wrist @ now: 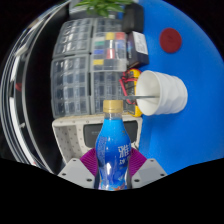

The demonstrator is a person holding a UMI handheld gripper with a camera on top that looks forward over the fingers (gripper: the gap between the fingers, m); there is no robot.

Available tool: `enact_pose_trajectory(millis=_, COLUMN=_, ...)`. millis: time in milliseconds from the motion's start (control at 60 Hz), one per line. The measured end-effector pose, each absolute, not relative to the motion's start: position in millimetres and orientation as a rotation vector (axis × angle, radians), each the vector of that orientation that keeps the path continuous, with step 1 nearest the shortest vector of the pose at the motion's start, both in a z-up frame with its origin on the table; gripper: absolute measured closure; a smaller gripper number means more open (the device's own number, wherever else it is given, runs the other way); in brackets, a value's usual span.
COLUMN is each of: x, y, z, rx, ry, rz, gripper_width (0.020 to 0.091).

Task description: Pour water

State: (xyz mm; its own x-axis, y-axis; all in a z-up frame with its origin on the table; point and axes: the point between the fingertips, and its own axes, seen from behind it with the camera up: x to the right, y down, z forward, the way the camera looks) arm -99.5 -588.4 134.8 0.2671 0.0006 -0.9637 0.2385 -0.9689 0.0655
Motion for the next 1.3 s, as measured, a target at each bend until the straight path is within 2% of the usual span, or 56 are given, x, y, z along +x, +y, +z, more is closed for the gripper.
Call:
enact_pose_trajectory(millis=300, x=-106.3, y=-577.3, z=129.9, rx=2.164, ry=-0.164, rz=-1.553, gripper_width=0.0738)
enact_pose_trajectory(millis=533, x=-106.8, y=-570.6, z=132.9, rx=2.191, ry=-0.093, rz=-1.576, gripper_width=0.0738)
enact_pose_trajectory(millis=617, x=-107.6, y=-566.6, z=147.9, rx=2.256, ry=0.129, rz=-1.68, gripper_width=0.0737)
enact_pose_trajectory(millis=717, x=-108.1, y=-550.0, z=165.2, rx=2.364, ry=0.578, rz=-1.864, gripper_width=0.0736)
enact_pose_trajectory(millis=800, x=-117.6, y=-520.1, z=197.0, rx=2.462, ry=0.954, rz=-1.968, gripper_width=0.0734)
enact_pose_trajectory(millis=917, x=-127.7, y=-484.8, z=236.3, rx=2.447, ry=1.42, rz=-2.129, gripper_width=0.0735)
enact_pose_trajectory(millis=1017, x=-135.2, y=-455.4, z=257.6, rx=2.416, ry=1.799, rz=-2.224, gripper_width=0.0736)
enact_pose_trajectory(millis=1100, x=-138.0, y=-427.6, z=254.3, rx=2.395, ry=2.153, rz=-2.201, gripper_width=0.0735)
enact_pose_trajectory(millis=1183, x=-140.8, y=-399.2, z=235.9, rx=2.379, ry=2.412, rz=-2.106, gripper_width=0.0738)
enact_pose_trajectory(millis=1300, x=-142.1, y=-362.6, z=198.4, rx=2.43, ry=2.488, rz=-2.002, gripper_width=0.0737)
